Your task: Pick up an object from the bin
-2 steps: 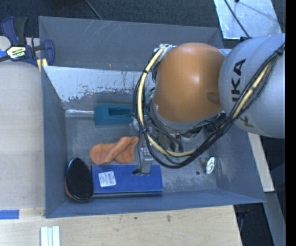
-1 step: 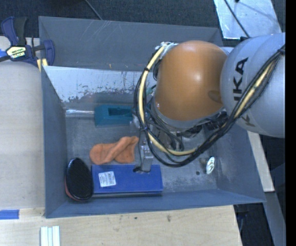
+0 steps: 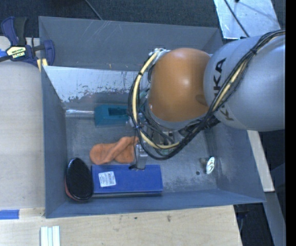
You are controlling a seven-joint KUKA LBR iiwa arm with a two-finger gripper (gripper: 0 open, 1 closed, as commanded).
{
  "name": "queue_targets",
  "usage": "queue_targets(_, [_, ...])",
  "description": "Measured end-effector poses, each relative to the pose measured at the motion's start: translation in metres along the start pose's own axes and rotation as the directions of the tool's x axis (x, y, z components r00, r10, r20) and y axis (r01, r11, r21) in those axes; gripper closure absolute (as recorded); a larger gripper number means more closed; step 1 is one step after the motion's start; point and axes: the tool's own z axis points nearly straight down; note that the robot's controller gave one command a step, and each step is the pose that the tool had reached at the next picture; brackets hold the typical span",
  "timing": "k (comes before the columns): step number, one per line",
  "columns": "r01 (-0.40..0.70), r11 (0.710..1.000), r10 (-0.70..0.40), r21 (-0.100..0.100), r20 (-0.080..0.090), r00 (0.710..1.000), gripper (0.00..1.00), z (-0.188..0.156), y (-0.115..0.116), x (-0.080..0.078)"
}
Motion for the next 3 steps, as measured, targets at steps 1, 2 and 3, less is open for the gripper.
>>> queue_targets(1, [-0.001, 1.0, 0.001, 0.003, -0.012, 1.0, 0.0, 0.035, 0.007, -0.006])
queue_targets(2, [-0.078, 0.997, 0.078, 0.003, -0.007, 0.997, 1.0, 0.079, 0.01, -0.014])
queue_targets(3, [-0.078, 0.997, 0.078, 0.003, -0.007, 0.997, 1.0, 0.079, 0.01, -0.014])
